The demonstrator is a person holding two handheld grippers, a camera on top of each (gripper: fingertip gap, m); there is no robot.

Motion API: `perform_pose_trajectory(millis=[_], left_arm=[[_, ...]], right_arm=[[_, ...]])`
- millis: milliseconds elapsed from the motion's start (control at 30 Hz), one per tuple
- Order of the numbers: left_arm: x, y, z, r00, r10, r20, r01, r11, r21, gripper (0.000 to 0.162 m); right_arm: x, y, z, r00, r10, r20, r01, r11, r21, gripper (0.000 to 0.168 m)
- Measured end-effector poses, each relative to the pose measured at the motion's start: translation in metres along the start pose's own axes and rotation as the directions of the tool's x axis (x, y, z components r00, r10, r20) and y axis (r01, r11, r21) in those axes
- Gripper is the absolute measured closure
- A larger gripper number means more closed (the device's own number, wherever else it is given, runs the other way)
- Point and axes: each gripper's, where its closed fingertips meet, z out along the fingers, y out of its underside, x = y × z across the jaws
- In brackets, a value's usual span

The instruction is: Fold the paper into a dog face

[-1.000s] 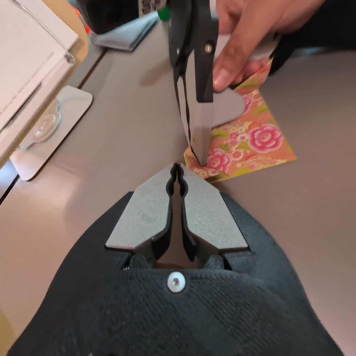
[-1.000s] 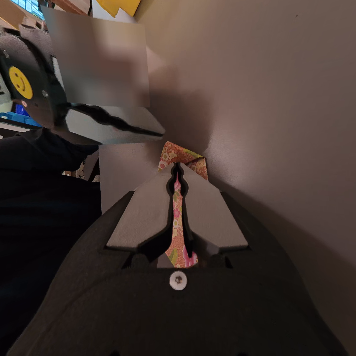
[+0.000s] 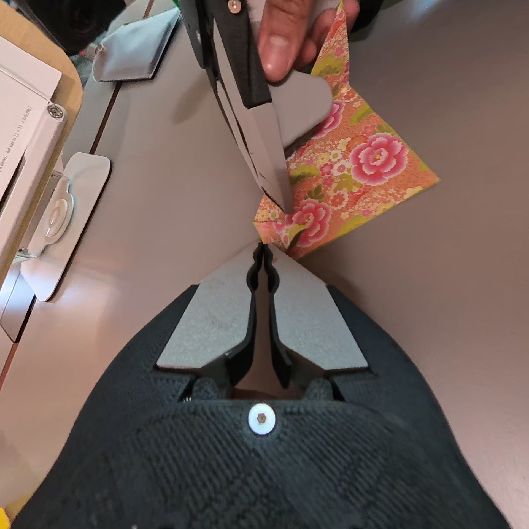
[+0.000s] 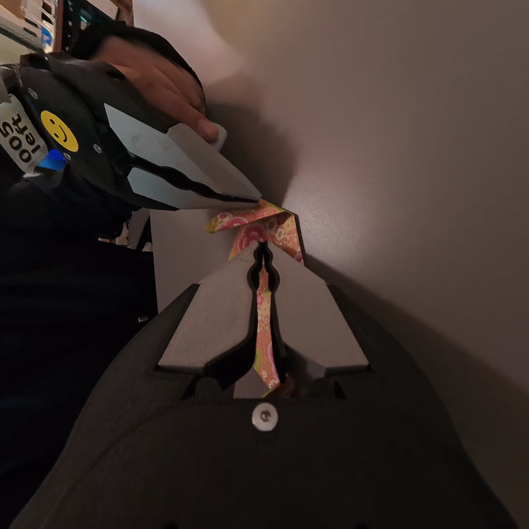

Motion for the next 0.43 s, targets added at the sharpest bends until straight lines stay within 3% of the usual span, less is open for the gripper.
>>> perform_pose_trajectory(millis=[33, 100, 133, 167, 300, 367, 433], left_arm=[[0.002, -0.001, -0.003, 1.0, 0.003, -0.017, -0.003, 1.0, 0.012, 0.162], [0.005, -0.003, -0.011, 0.999, 0.013, -0.043, -0.011, 0.999, 0.037, 0.162], [0.005, -0.003, -0.014, 0.999, 0.015, -0.05, -0.012, 0.999, 0.047, 0.156], [0.005, -0.003, -0.017, 0.998, 0.008, -0.061, -0.005, 0.999, 0.054, 0.133], [0.009, -0.007, -0.017, 0.995, -0.029, -0.097, 0.036, 0.997, 0.072, 0.122], [0.014, -0.005, -0.011, 0.995, -0.013, -0.099, 0.018, 0.999, 0.046, 0.121], [0.005, -0.002, -0.003, 0.999, -0.017, -0.028, 0.017, 1.0, 0.004, 0.136]], right_arm=[[0.0, 0.0, 0.0, 1.0, 0.002, 0.003, -0.002, 1.0, 0.002, 0.168], [0.0, 0.0, 0.0, 1.0, 0.006, 0.01, -0.006, 1.0, 0.005, 0.168], [0.0, 0.0, 0.0, 1.0, 0.009, 0.012, -0.009, 1.0, 0.006, 0.168], [0.0, 0.0, 0.0, 1.0, 0.01, 0.013, -0.011, 1.0, 0.008, 0.168], [0.001, -0.001, 0.0, 1.0, 0.011, 0.011, -0.011, 1.0, 0.012, 0.168], [0.001, -0.002, 0.0, 1.0, 0.01, 0.006, -0.01, 1.0, 0.014, 0.168], [0.001, -0.002, 0.001, 1.0, 0.007, 0.002, -0.007, 1.0, 0.014, 0.168]])
